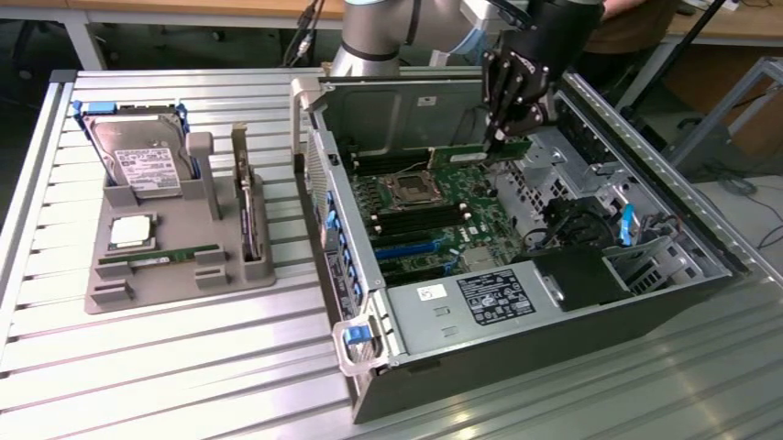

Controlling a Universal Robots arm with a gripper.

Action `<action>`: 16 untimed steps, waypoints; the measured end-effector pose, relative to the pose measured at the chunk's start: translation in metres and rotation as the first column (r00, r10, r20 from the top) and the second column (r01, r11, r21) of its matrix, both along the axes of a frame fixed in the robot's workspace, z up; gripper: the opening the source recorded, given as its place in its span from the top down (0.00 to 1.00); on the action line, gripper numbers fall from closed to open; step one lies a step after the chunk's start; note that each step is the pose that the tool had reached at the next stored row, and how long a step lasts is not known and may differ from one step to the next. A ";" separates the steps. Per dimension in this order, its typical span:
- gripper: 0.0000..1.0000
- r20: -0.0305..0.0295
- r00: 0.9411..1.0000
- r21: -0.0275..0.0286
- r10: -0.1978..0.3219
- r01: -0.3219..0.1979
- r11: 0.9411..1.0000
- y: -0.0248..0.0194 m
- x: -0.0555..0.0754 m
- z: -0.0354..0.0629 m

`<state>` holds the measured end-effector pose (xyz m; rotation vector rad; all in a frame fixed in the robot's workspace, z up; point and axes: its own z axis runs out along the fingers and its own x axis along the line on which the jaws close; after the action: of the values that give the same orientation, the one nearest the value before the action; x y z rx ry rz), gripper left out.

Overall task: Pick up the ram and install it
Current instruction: 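Insert the ram into the slot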

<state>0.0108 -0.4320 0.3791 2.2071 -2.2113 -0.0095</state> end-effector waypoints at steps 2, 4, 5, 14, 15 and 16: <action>0.88 0.000 1.000 0.000 0.000 0.000 1.000 0.0000 0.000 -0.0009; 0.88 0.000 1.000 0.000 0.000 0.000 1.000 0.0000 0.000 -0.0021; 0.88 0.000 1.000 0.000 0.000 0.000 1.000 0.0000 0.000 -0.0026; 0.88 0.000 1.000 0.000 0.000 0.000 1.000 0.0000 0.000 -0.0084; 0.88 0.000 1.000 0.000 0.000 0.000 1.000 0.0000 0.000 -0.0087; 0.88 0.000 1.000 0.000 0.000 0.000 1.000 0.0000 0.000 -0.0098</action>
<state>0.0108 -0.4320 0.3693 2.2071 -2.2113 -0.0096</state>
